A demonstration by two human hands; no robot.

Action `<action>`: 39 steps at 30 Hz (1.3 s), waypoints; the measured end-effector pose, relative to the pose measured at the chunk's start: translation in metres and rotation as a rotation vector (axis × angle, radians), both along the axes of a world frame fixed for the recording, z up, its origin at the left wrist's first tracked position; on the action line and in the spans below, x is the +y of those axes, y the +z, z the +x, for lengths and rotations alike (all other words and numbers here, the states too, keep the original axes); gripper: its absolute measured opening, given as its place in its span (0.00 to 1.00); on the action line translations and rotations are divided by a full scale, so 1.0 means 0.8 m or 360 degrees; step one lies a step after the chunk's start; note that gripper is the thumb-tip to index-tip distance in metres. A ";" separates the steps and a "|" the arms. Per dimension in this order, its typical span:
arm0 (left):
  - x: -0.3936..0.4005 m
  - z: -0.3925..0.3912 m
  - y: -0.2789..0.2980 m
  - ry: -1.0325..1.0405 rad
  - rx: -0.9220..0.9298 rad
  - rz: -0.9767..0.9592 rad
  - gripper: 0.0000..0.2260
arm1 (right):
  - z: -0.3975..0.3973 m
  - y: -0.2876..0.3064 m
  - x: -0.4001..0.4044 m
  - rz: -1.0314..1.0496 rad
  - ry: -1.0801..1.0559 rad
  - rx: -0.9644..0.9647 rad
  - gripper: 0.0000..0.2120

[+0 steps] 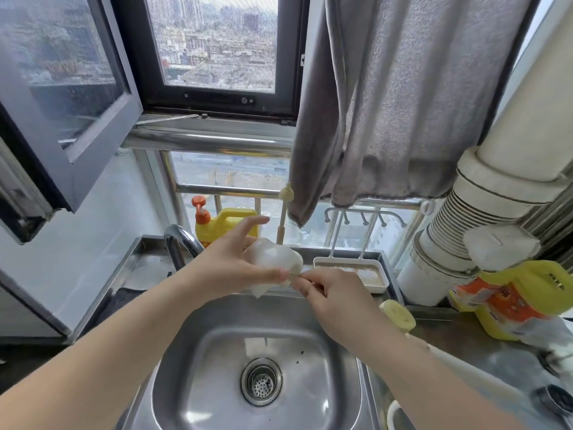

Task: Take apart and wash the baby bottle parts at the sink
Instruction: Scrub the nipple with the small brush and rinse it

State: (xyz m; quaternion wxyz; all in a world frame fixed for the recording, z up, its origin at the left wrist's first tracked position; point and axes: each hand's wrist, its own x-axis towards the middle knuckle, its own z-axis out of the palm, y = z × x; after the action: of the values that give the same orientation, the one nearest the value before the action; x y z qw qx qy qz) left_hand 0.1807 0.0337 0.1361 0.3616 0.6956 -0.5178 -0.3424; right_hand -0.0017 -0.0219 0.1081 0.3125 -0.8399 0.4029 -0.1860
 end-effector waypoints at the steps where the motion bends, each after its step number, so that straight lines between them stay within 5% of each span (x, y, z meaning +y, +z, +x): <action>1: -0.001 0.002 0.000 -0.0004 -0.0219 0.0041 0.40 | -0.001 -0.001 0.001 0.0011 -0.0002 0.0024 0.18; 3: -0.002 0.000 0.000 -0.0002 -0.0695 0.0074 0.43 | -0.002 -0.004 0.004 0.0021 -0.0009 0.0055 0.17; 6: -0.003 -0.001 -0.003 -0.0041 -0.0799 0.0095 0.45 | -0.002 -0.006 0.005 0.0009 -0.0040 0.0037 0.17; 11: -0.005 -0.001 0.003 -0.0072 -0.0625 0.0158 0.37 | -0.001 -0.003 0.005 -0.0002 -0.0038 0.0048 0.15; 15: -0.008 0.001 0.004 0.0012 -0.0009 0.0133 0.26 | 0.000 0.001 0.003 0.0008 0.0000 0.0032 0.15; 22: -0.003 0.004 -0.003 0.0088 0.0465 -0.0093 0.31 | 0.000 -0.002 -0.001 0.0375 0.0097 0.0080 0.12; 24: 0.001 0.001 -0.007 0.0048 0.0490 -0.0128 0.30 | -0.001 0.005 -0.006 0.0129 0.0084 0.0307 0.14; 26: 0.003 0.000 -0.007 0.0033 0.0511 -0.0131 0.29 | 0.001 0.012 -0.015 -0.0460 -0.0017 0.0612 0.12; 29: 0.001 0.000 -0.001 0.0031 0.0557 -0.0188 0.27 | 0.005 0.012 -0.014 -0.1008 -0.0124 0.0643 0.08; 36: 0.011 0.007 -0.011 -0.0045 0.0715 -0.0309 0.34 | 0.005 0.012 -0.003 0.0947 0.0197 -0.0089 0.15; 39: 0.014 0.009 -0.015 -0.0055 0.0757 -0.0356 0.35 | 0.004 0.011 0.003 0.1296 0.0247 -0.0258 0.15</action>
State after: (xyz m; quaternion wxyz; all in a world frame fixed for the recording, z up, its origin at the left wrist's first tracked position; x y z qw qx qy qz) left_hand 0.1881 0.0449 0.1241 0.5420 0.5424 -0.4646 -0.4429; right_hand 0.0015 -0.0194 0.1171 0.6627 -0.6583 0.3531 -0.0529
